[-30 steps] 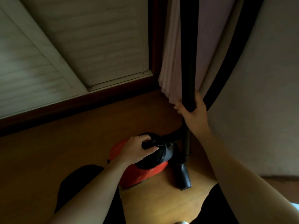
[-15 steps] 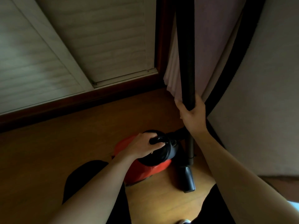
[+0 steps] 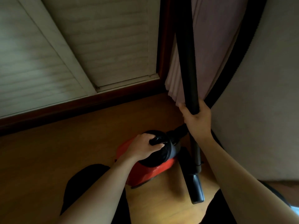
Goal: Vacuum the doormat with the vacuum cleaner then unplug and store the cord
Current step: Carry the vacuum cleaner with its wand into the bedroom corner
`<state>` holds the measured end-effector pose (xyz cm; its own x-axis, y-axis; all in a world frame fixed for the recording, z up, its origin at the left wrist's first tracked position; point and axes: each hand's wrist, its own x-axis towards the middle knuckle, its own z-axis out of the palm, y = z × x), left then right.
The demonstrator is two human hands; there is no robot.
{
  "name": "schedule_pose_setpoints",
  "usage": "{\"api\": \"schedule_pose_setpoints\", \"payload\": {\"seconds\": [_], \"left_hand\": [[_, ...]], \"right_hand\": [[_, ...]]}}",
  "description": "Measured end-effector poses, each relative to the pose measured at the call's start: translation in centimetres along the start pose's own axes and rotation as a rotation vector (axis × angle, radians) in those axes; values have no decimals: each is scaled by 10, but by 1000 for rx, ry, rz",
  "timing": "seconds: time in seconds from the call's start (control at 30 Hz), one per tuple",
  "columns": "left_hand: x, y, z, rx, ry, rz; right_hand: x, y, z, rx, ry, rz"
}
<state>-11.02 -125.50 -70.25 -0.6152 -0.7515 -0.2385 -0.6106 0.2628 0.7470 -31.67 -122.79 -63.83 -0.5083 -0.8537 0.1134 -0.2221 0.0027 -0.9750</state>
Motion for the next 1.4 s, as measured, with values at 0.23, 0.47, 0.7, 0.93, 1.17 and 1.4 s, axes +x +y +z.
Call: {"api": "schedule_pose_setpoints", "payload": {"seconds": [0.23,0.47,0.7,0.93,1.17,1.4], "left_hand": [[-9,32,-39,-62,49,-68],[-61,130,-135,-41,123,-193],[-149,253,-264,-88,151,-224],[-244,349,-380,-180,282,-260],[-306,401,-451,-84,397,-249],[-343,418,-486,-133,501,-277]], "right_hand": [[10,-46,2,11,-15,-7],[11,-196,7,45,-53,66],[-11,-388,0,11,-154,68],[-32,-559,-1,-43,-238,18],[-48,-655,7,-90,-270,-52],[-62,-687,20,-36,-323,-98]]}}
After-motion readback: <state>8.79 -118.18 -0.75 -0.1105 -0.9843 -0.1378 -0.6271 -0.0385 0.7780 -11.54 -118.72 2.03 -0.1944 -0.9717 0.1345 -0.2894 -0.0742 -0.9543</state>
